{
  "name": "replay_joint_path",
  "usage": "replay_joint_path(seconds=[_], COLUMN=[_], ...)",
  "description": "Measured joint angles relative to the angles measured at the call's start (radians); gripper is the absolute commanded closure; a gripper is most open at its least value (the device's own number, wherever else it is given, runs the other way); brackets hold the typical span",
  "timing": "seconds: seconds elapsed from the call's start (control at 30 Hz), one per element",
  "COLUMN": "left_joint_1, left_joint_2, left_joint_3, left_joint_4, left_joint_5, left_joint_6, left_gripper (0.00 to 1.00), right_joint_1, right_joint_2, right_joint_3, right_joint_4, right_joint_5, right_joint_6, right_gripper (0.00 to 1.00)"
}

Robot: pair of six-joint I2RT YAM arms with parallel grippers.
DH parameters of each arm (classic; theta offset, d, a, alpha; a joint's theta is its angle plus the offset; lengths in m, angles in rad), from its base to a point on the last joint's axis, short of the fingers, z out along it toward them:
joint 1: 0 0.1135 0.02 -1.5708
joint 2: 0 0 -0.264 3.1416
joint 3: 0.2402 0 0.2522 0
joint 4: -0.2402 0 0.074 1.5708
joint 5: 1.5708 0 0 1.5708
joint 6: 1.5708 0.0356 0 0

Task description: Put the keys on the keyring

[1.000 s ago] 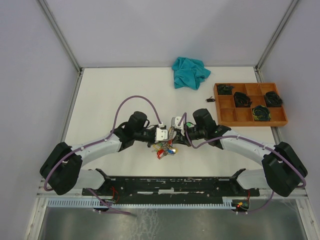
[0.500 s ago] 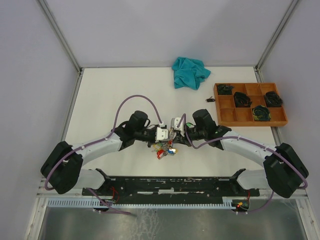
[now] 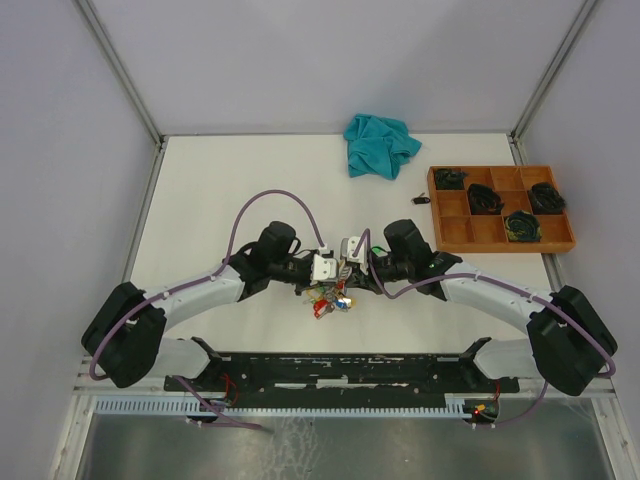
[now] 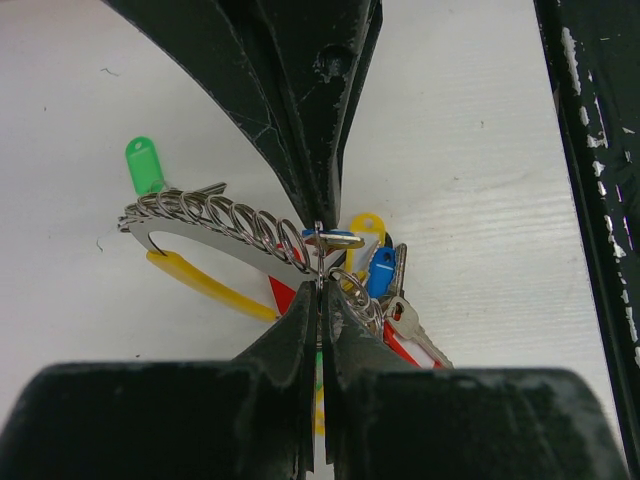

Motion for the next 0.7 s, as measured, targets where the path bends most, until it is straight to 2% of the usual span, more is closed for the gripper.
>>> replay_joint_path(seconds=[0.7], left_joint_1=[0.001], left_joint_2=[0.009], left_joint_3=[0.011], left_joint_4=[-0.014], left_joint_5=[0.002], left_joint_6=[-0.001], left_gripper=[0.97], right_joint_1=[0.006], right_joint_2=[0.0], right_joint_3=[0.0], right_joint_4=[0.002], right_joint_5=[0.008], right_joint_6=[0.016], right_gripper=[0.99])
